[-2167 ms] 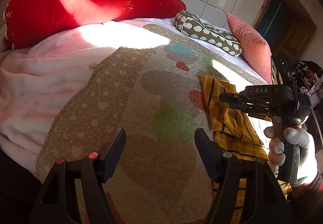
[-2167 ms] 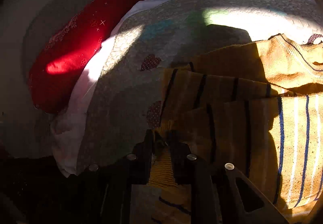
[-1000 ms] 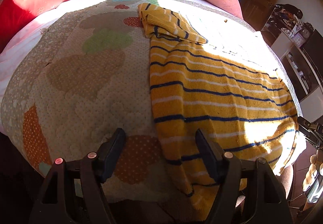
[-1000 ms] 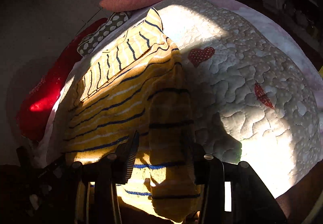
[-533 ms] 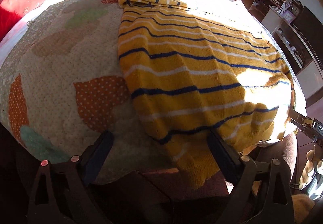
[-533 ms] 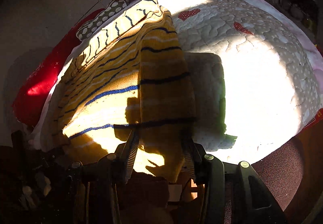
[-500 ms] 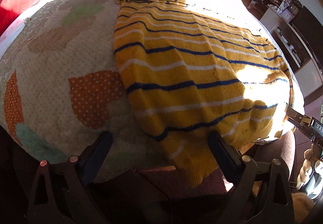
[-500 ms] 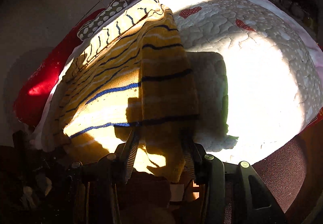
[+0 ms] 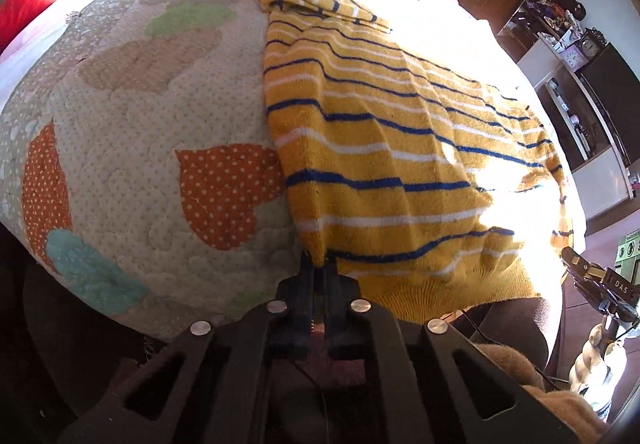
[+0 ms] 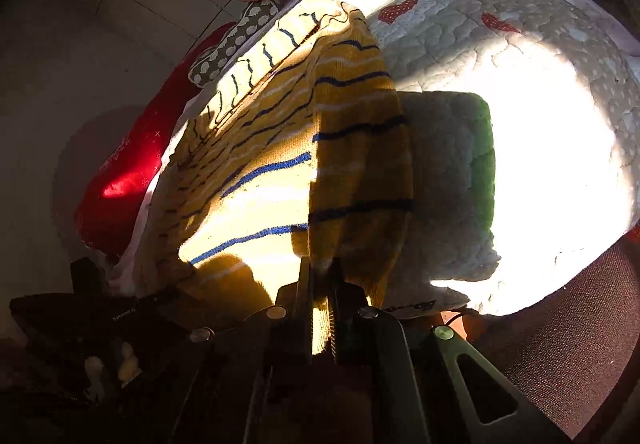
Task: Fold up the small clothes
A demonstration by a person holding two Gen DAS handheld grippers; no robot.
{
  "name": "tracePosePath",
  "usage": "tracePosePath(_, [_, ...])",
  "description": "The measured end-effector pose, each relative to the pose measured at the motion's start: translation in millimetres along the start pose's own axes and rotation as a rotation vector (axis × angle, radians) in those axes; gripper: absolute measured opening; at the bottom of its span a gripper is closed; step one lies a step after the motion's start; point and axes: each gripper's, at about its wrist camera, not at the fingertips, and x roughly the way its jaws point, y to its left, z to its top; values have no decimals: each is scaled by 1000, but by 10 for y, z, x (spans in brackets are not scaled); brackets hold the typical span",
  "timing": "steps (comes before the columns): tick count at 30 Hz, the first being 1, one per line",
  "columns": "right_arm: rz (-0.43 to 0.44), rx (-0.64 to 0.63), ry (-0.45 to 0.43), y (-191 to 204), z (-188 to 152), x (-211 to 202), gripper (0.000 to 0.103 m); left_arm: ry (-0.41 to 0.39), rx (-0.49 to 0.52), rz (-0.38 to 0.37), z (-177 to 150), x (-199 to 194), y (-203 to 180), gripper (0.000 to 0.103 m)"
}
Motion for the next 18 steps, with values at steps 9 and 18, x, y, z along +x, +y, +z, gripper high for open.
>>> tracePosePath(9, [220,-83,-84,595,367,-368,5,-153,0,-91,461,-713,-81,3])
tracePosePath(18, [10,-238,-88,987,1163,343,5,-198,28,50,1255,-378,-251,4])
